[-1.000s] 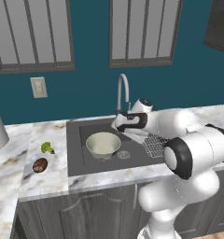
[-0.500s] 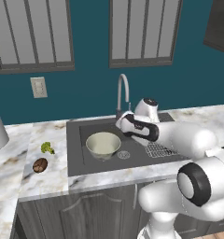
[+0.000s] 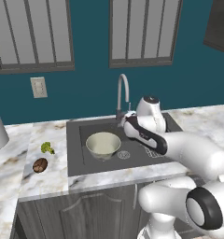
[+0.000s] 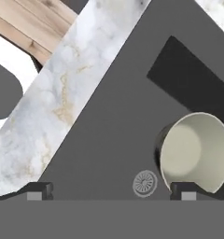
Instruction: Remove the broccoli and potato from the sink. Then move the bowl and cup from the counter to the sink for washing.
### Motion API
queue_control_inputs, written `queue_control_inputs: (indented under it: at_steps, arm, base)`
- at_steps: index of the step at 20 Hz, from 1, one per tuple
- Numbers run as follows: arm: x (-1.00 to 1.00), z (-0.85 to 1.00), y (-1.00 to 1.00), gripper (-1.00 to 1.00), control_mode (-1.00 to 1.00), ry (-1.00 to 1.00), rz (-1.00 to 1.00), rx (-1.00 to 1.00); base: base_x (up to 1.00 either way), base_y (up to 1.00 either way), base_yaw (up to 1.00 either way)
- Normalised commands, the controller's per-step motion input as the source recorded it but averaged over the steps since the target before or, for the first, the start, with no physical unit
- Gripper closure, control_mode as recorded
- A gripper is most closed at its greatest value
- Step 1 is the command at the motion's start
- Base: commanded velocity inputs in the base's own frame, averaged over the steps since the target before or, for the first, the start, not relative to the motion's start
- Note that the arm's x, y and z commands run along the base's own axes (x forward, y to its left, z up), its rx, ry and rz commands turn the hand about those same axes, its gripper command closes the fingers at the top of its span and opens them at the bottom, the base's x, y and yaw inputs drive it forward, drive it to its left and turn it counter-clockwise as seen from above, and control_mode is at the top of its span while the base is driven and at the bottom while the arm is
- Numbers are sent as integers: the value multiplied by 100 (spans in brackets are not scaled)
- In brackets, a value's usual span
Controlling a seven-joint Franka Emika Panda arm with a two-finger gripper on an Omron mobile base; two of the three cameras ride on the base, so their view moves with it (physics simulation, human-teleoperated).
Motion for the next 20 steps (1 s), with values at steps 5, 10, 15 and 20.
queue_control_inputs:
  at_steps: [5,10,15,20]
  arm:
    - [-32,22,-17,-100,-100,14,-27,-1]
    - [-28,17,-24,-100,-100,18,-32,-1]
    - [-27,15,-22,-100,-100,11,-32,-6]
    - [-25,14,-21,-100,-100,8,-35,-8]
  base:
    - [0,0,0]
    - [0,0,0]
    - [0,0,0]
    - [0,0,0]
